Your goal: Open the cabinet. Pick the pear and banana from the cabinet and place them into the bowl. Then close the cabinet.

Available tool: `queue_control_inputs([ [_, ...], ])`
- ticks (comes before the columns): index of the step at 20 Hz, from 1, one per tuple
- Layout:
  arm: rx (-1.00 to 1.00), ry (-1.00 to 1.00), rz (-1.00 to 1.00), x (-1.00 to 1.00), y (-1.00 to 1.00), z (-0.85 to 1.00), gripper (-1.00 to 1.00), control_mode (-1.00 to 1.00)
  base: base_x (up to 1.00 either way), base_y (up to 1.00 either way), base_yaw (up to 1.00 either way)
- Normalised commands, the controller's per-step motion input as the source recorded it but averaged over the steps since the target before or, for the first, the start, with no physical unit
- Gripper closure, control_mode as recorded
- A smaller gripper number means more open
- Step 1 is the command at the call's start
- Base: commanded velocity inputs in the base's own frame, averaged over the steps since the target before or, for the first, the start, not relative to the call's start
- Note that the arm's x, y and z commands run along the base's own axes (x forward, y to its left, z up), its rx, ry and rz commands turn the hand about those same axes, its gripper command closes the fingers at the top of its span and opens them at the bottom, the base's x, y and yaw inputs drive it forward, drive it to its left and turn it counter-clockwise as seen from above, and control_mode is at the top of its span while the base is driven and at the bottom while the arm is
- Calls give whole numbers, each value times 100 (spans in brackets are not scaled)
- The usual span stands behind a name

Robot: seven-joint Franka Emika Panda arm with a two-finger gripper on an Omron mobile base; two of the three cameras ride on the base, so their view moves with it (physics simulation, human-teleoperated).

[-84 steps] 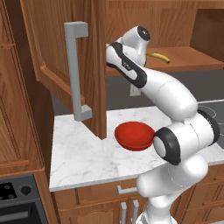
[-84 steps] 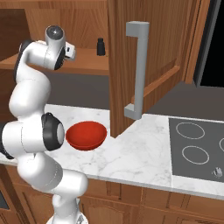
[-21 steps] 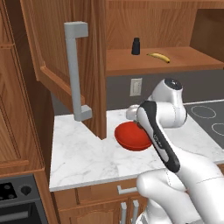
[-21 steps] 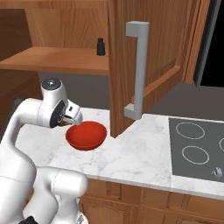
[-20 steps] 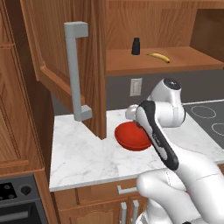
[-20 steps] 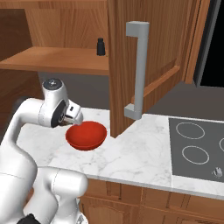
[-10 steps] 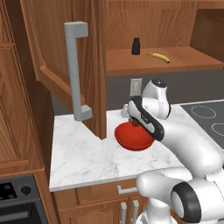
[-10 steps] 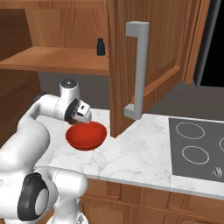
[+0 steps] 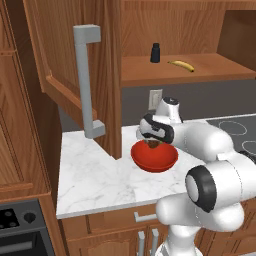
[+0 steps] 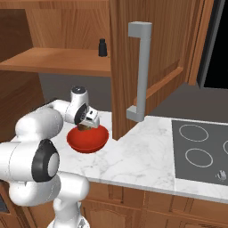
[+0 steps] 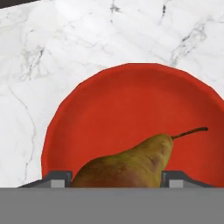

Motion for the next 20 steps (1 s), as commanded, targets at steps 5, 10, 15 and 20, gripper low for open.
queue_control_inputs([
  [5,-6,3,1,24,0,-53,100,-100,0,0,0],
  [10,0,0,0,36,0,-25,100,-100,0,0,0],
  [15,0,-1,0,35,0,-24,-100,-100,0,0,0],
  [20,0,-2,0,14,-1,-11,-100,-100,0,0,0],
])
